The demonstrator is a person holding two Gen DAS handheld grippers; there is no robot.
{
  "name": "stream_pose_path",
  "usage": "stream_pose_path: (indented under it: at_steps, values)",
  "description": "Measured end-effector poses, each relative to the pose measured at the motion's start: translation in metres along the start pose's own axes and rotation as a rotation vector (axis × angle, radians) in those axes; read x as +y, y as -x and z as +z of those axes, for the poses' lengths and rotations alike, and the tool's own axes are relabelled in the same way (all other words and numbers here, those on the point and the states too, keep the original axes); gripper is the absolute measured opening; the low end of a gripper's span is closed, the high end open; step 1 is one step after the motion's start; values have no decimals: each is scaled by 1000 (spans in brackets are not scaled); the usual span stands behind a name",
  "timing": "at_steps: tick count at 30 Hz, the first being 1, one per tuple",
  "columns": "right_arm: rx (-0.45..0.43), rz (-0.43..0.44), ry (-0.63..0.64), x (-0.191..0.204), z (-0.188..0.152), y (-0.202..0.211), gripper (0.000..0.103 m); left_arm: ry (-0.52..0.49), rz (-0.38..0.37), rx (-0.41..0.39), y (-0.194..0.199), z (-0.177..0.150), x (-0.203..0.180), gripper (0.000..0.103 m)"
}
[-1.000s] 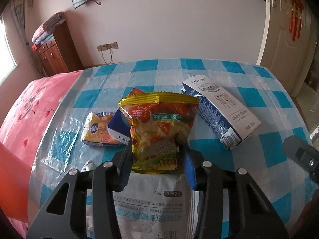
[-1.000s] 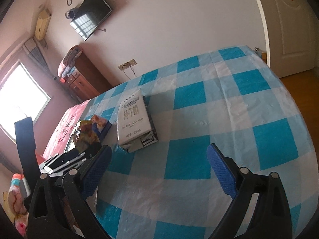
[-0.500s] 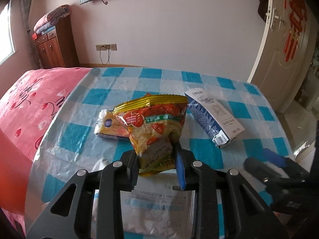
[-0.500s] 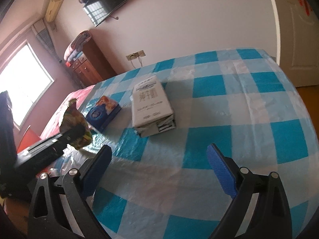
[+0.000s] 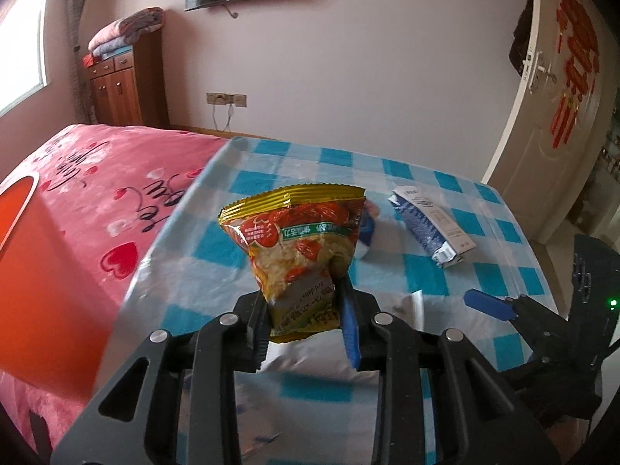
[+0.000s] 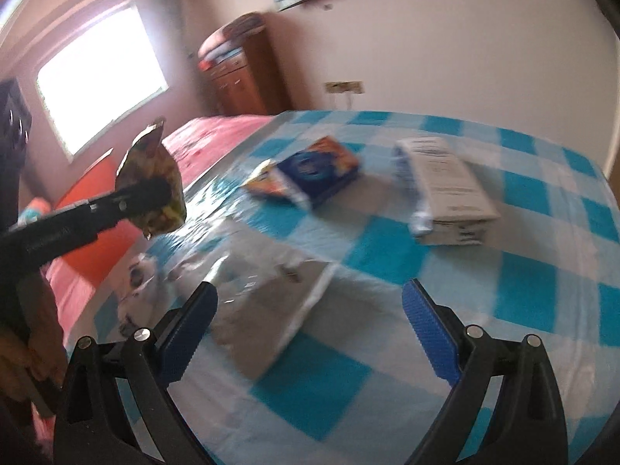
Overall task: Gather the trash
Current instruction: 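Grasp the yellow snack bag with the left tool while the right tool grasps the white feather-print pack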
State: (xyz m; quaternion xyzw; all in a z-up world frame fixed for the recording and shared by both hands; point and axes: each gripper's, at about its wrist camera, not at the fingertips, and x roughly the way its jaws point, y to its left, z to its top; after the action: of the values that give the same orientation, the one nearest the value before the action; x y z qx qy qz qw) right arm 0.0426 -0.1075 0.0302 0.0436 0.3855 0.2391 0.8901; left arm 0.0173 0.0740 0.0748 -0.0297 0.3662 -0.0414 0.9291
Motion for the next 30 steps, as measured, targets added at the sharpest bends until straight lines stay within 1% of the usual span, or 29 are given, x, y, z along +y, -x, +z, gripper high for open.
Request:
stream_pose_path:
  at_steps: [3,5,10,12,17,22,25,27,28,30]
  values:
    - [33,48,82,21,6,-9,95,20,3,-4,10,-6,18,32]
    - [55,53,157,35,13,-16,95,29,3,-4,15,-9,28,32]
    - [107,59,269,52,27,-40,95,63,7,-3,22,-19,51,32]
    - [141,68,305,55,31,-52,95,74,8,-1,24,-22,57,32]
    - [196,77,332,53,31,-75,95,88,8,9,27,-30,68,32]
    - [225,91,341,55,29,-80,97,105,-1,6,30,-34,78,32]
    - [251,70,387,63,23,-82,99,111,-7,5,30,-36,80,32]
    - [285,41,417,67,15,-85,99,112,-12,6,30,-37,81,32]
    - [275,29,431,69,12,-83,99,113,-14,7,31,-38,81,32]
    - [265,27,413,70,8,-81,99,116,-19,7,31,-39,82,32]
